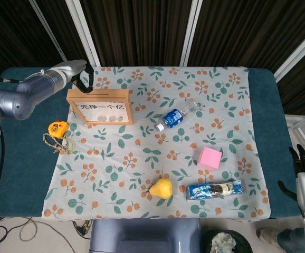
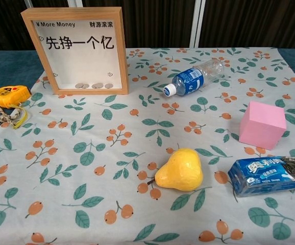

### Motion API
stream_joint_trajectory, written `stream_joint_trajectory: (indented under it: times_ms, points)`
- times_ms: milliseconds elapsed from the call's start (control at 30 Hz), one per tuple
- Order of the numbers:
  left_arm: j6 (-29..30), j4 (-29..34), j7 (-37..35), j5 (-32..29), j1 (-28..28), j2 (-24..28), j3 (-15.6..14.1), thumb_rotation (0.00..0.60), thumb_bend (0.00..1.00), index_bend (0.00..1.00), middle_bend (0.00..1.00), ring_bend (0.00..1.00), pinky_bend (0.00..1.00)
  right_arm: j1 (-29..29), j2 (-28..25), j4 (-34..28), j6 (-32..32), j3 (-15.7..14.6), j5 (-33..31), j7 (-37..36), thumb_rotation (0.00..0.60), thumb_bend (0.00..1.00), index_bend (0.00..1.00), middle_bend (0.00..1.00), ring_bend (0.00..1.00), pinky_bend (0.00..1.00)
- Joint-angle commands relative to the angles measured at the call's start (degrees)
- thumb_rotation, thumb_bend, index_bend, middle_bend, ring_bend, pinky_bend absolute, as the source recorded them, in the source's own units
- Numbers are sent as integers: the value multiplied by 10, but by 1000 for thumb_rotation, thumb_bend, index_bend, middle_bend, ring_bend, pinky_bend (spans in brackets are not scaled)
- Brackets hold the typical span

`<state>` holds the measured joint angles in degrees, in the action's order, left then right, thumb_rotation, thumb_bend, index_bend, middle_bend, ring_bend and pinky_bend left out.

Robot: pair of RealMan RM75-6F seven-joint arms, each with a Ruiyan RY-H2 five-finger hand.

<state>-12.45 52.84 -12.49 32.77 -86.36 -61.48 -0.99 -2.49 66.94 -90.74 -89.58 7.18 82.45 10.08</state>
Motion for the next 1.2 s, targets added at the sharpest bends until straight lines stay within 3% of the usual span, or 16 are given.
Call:
stream_joint_trajectory:
  times_ms: [33, 700, 1200]
  points:
    - [7, -9, -9, 23, 11, -11, 14, 600, 684, 767, 140, 0, 0, 0, 0, 0, 0, 0, -1, 0, 600, 297, 79, 0, 0, 0]
    - [-6, -35, -54, 115, 46, -48, 74, 600, 671, 763, 129, 0, 0, 3, -2, -3, -2, 1, -3, 0, 600, 296, 79, 0, 0, 0]
    - [-5, -38, -81, 161, 52, -59, 93, 600, 660, 738, 127, 0, 0, 4, -3, -4, -3, 2, -5, -2, 600, 297, 79, 0, 0, 0]
